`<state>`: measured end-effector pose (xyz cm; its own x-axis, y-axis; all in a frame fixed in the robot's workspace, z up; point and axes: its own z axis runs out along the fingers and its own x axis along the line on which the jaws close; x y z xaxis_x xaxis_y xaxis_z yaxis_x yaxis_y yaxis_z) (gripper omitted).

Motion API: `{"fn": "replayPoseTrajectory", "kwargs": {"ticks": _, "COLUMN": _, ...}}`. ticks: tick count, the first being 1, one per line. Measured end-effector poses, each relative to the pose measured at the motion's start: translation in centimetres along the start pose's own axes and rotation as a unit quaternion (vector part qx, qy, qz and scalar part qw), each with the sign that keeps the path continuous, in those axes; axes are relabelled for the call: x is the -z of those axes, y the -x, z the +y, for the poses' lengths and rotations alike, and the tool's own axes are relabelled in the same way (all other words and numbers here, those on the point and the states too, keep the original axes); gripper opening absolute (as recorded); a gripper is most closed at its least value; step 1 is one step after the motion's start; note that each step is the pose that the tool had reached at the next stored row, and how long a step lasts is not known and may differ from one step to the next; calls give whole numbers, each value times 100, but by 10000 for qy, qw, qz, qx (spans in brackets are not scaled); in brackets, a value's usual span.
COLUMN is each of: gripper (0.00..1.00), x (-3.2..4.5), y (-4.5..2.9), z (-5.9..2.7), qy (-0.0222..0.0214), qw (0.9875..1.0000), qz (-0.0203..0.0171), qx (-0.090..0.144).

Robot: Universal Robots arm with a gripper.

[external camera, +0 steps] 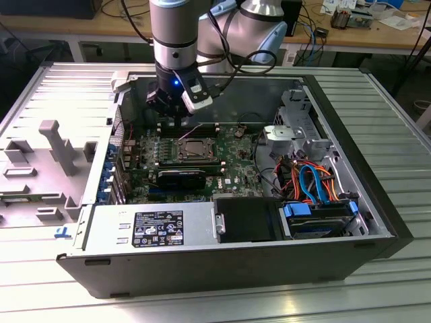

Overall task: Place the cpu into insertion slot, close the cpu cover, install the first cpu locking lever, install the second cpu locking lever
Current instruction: 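Install the first cpu locking lever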

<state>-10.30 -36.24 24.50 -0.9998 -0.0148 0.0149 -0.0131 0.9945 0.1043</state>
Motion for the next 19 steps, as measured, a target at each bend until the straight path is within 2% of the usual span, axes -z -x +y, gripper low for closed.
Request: {"fn": "replayPoseTrajectory", "kwargs": {"ticks": 19, "gripper": 11, "x": -112, "y": 42, "z": -12, "qy": 0, "qw": 10000, "qz": 0, "qx": 0}}
